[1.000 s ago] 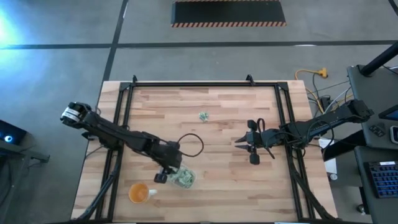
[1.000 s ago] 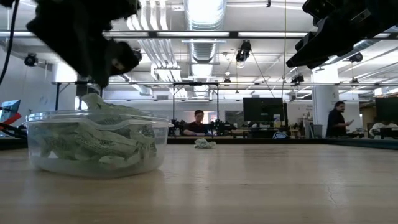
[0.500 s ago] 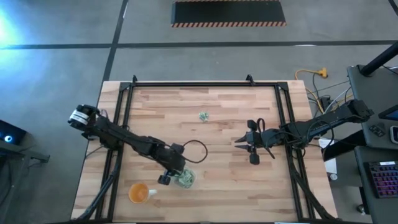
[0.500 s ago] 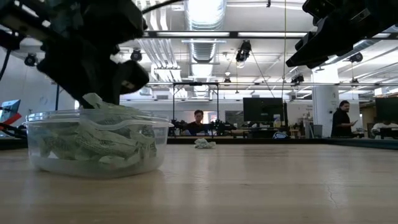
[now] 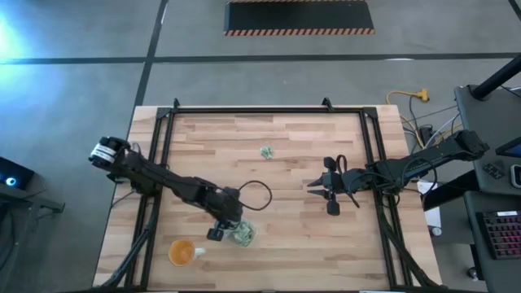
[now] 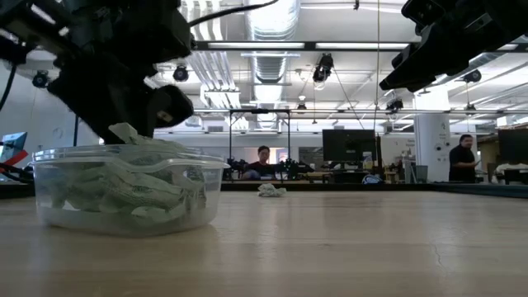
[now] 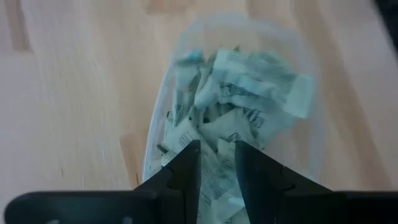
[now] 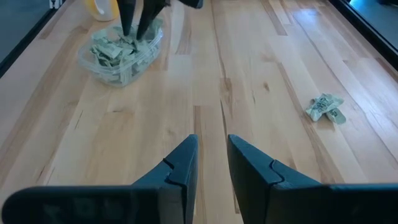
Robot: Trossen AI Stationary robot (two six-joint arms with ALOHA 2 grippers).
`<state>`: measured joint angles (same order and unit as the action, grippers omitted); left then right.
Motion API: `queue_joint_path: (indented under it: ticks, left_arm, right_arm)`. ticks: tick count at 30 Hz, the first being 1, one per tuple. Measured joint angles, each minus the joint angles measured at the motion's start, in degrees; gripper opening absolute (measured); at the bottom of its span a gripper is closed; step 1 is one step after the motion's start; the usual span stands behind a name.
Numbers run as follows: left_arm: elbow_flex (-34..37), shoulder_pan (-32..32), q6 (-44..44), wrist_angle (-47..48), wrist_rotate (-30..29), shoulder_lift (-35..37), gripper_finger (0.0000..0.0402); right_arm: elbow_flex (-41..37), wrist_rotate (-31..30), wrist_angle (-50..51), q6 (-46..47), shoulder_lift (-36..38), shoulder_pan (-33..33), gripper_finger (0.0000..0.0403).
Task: Pick and place Stevia / Truvia into bins
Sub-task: Put the stevia packet into the transparent container
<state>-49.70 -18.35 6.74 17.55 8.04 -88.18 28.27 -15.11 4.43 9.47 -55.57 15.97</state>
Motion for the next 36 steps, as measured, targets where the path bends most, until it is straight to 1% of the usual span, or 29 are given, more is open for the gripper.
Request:
queue_joint_path:
  ticks: [8,10,12,14,16,17,19,22,24,27,29,30,32,34,36]
  left_arm:
    - [-1.59,-0.28,-1.56,-0.71,0.18,5.07,0.0081]
    - [-1.57,-0.3,-1.61,-1.08,-1.01,6.52,0.0081]
    - [-1.48,-0.28,-1.64,-0.93,-3.56,7.62,0.0081]
    - [-1.48,-0.28,-1.73,0.34,-7.59,9.04,0.0081]
    - [-1.44,-0.28,-1.69,2.06,-12.94,10.72,0.0081]
    - [-1.44,-0.28,-1.72,2.91,-15.88,11.4,0.0081]
    - [-1.29,-0.28,-1.6,4.78,-21.79,12.85,0.0081]
    - [-0.79,-0.26,-1.2,5.76,-30.12,15.56,0.0081]
    - [-0.24,-0.31,-1.14,6.35,-35.02,17.24,0.0081]
    - [0.5,-0.45,-0.94,6.09,-40.41,19.67,0.0081]
    - [0.6,-0.48,0.05,6.27,-41.65,20.69,0.0081]
    - [0.6,-0.5,0.35,6.93,-41.62,21.16,0.0081]
    - [0.66,-0.5,0.86,7.95,-41.63,21.65,0.0081]
    - [0.64,-0.5,1.8,8.52,-41.62,21.8,0.0081]
    - [0.69,-0.5,1.93,9.59,-41.39,21.69,0.0081]
  right_arm:
    - [-0.13,-0.02,-0.47,-0.22,0.0,0.0,0.0077]
    - [-0.24,-0.02,-0.66,-0.24,0.0,0.0,0.0077]
    - [-0.35,-0.69,-2.37,-0.89,0.0,-0.09,0.0077]
    - [-1.03,-4.32,-6.87,-2.18,-0.21,-0.11,0.0077]
    - [-1.85,-8.83,-13.69,-4.65,-1.56,-0.13,0.0077]
    - [-2.42,-9.93,-16.48,-6.4,-2.69,-0.27,0.0077]
    - [-2.74,-10.22,-22.64,-9.6,-6.45,-1.07,0.0077]
    - [-2.69,-10.14,-28.74,-11.35,-14.06,-3.77,0.0077]
    - [-1.28,-10.14,-31.12,-11.48,-20.13,-6.27,0.0077]
    - [2.88,-9.83,-31.71,-11.13,-28.7,-10.4,0.0077]
    - [6.08,-9.05,-30.94,-10.63,-33.43,-13.21,0.0077]
    - [8.05,-7.67,-30.27,-10.29,-35.59,-14.59,0.0077]
    - [12.27,-2.95,-28.38,-9.12,-39.23,-17.67,0.0077]
    - [16.56,2.11,-24.15,-6.14,-42.48,-20.73,0.0077]
    - [20.95,4.9,-19.42,-4.12,-45.84,-23.7,0.0077]
